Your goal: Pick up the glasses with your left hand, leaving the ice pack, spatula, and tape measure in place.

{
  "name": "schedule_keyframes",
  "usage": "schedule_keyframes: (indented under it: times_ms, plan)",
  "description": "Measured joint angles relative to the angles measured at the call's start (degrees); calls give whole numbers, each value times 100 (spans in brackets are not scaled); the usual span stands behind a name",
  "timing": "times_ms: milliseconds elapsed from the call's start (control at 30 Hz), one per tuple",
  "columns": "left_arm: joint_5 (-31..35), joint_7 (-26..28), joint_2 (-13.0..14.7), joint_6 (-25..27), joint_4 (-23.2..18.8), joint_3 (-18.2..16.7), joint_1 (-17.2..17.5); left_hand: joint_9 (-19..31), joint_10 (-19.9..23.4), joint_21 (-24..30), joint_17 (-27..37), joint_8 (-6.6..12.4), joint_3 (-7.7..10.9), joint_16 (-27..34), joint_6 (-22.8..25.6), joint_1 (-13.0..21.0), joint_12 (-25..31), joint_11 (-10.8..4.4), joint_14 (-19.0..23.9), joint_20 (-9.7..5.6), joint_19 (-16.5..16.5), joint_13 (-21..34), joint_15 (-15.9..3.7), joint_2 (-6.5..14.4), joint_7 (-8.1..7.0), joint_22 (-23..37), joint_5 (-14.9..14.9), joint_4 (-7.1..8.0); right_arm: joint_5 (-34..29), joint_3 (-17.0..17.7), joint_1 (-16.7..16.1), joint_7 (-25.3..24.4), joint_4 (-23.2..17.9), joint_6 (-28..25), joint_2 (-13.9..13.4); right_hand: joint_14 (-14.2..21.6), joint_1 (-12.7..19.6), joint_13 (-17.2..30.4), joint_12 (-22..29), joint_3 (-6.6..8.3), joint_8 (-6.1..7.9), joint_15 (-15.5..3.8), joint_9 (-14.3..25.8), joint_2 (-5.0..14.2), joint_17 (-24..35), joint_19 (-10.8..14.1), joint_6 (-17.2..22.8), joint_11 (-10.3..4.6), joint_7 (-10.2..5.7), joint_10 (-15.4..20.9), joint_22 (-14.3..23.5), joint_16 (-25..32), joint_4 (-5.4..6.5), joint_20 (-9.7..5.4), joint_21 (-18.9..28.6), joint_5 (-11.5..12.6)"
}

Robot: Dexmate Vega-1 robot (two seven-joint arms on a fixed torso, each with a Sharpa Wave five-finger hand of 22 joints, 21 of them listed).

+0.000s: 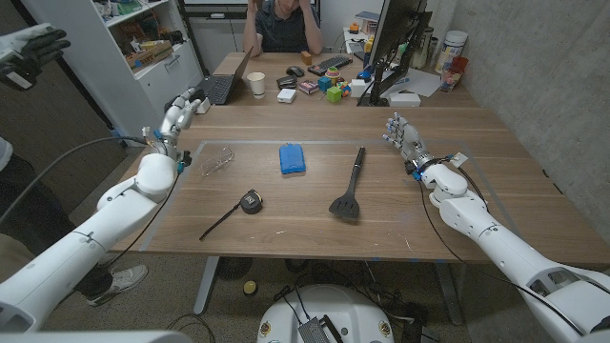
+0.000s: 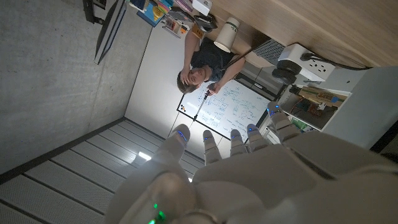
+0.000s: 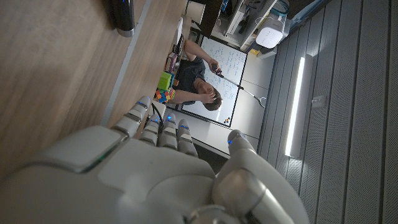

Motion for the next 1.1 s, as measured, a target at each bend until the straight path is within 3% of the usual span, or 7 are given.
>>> schedule_keyframes:
  times_ms: [133, 167, 300, 333, 633, 900, 1100]
  plan:
    - [0, 0, 140, 0, -119, 61, -61, 0, 0, -38, 0, 0, -20, 0, -12, 0, 0, 0, -24, 0, 0, 0, 24, 0, -11, 0, 0, -20, 0, 0, 0, 5, 0, 14, 0, 0, -24, 0, 0, 0, 0, 0, 0, -24, 0, 0, 0, 0, 0, 0, 0, 0, 0, 0, 0, 0]
    - [729, 133, 168, 972, -142, 84, -80, 0, -1, -41, 0, 0, -23, 0, -29, 3, 0, -1, -24, 0, 0, 0, 24, -3, -28, 0, 0, -23, 1, 17, 0, 5, 23, 19, 1, 0, -24, 0, 0, 0, 0, 0, 0, -24, 0, 0, 0, 0, 0, 0, 0, 0, 0, 0, 0, 0]
    - [797, 139, 279, 1054, -239, 207, -193, 0, 0, -41, 0, 0, -30, 0, -31, 31, 0, -62, -52, -1, 0, 0, -4, -31, -30, 0, 0, -64, 4, 19, -2, 6, 24, 40, 1, 0, -23, 0, 0, -20, 0, 0, 0, -23, 0, 0, 0, 0, 0, 0, 0, 0, 20, 0, 0, 0]
    - [1124, 163, 304, 1435, -254, 248, -227, 0, 0, -41, 0, 0, -24, 0, -44, 45, 0, -62, -52, -1, 0, 0, -4, -45, -43, 0, 0, -70, 5, 30, -28, 7, 24, 44, 2, 0, -23, 0, 0, -20, 0, 0, 0, -23, 0, 0, 0, 0, 0, 0, 0, 0, 20, 0, 0, 0]
    - [1686, 167, 444, 1980, -335, 526, -517, -1, 1, -41, 0, 0, -24, 1, -144, 130, 0, -122, -64, 28, 30, -1, -16, -86, -59, 1, 0, -198, 8, 58, -81, -13, -30, 82, -31, 0, -23, 0, 0, -20, 0, 0, 0, -23, -1, 0, 0, 0, 0, 0, -1, 0, 19, 0, 0, 0]
    - [2218, 109, 566, 2389, -482, 771, -750, 19, 23, -101, 15, 0, -76, 19, -207, 359, 0, -250, -3, 26, 177, 21, -111, -269, -59, 1, 0, -512, 12, 75, -101, -16, -48, 126, -38, 0, -53, 0, 0, -19, 0, 0, -1, -53, -1, 0, 0, 0, 0, 0, -1, 0, 19, 0, 0, 0]
    - [2499, -3, 588, 2566, -505, 824, -802, 27, 169, -101, 15, 28, -239, 114, -278, 671, 48, -390, 333, 20, 643, 27, -98, -664, -49, 2, 0, -871, 14, 82, -101, -13, -1, 141, -27, 0, -53, 0, 0, -42, 0, 0, 0, -53, -1, 0, 0, 0, 0, 0, 0, 0, 42, 0, 0, 0]
